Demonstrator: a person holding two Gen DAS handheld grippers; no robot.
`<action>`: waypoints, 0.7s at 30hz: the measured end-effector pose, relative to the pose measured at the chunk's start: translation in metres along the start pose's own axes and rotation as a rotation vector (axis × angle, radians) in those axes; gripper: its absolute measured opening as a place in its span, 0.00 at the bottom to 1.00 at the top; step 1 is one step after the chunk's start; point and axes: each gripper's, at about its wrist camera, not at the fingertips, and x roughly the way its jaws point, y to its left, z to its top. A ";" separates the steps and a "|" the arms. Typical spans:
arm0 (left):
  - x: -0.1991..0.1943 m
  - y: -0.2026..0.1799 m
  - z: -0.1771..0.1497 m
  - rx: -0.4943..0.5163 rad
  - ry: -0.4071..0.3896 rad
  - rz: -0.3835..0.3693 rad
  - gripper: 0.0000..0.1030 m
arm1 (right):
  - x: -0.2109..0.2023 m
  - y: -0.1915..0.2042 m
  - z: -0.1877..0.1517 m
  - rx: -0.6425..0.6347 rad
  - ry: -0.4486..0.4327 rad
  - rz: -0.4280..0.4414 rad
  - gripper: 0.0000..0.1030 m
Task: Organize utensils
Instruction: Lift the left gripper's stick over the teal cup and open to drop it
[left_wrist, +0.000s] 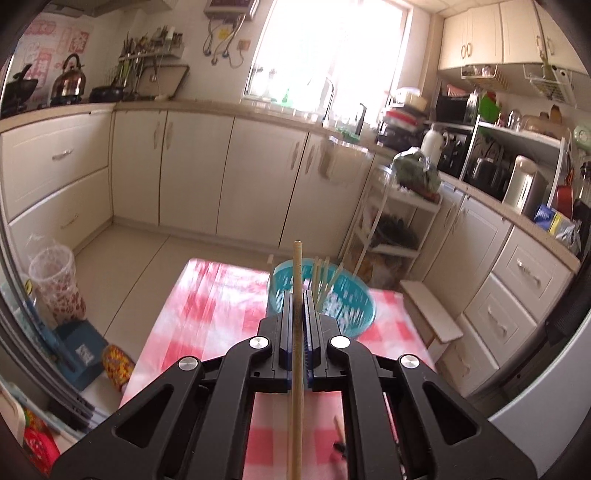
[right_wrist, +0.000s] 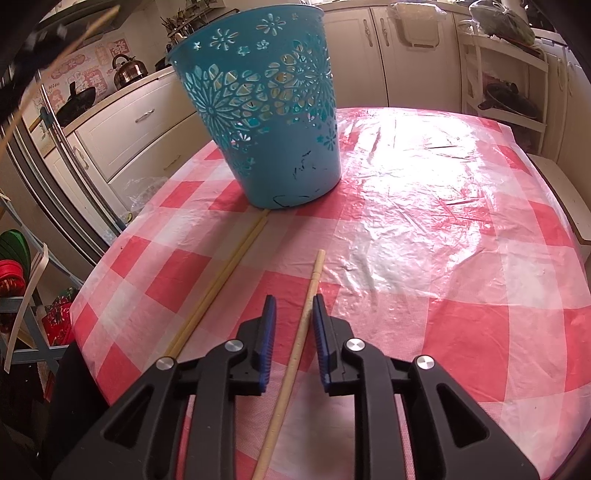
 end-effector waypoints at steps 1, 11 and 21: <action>0.001 -0.004 0.011 0.001 -0.029 -0.004 0.05 | 0.000 0.000 0.000 0.000 0.000 0.002 0.21; 0.051 -0.024 0.078 -0.044 -0.173 -0.024 0.05 | -0.001 -0.001 0.000 -0.002 0.001 0.029 0.27; 0.116 -0.013 0.073 -0.118 -0.196 0.029 0.05 | 0.000 -0.005 0.001 0.025 0.003 0.069 0.30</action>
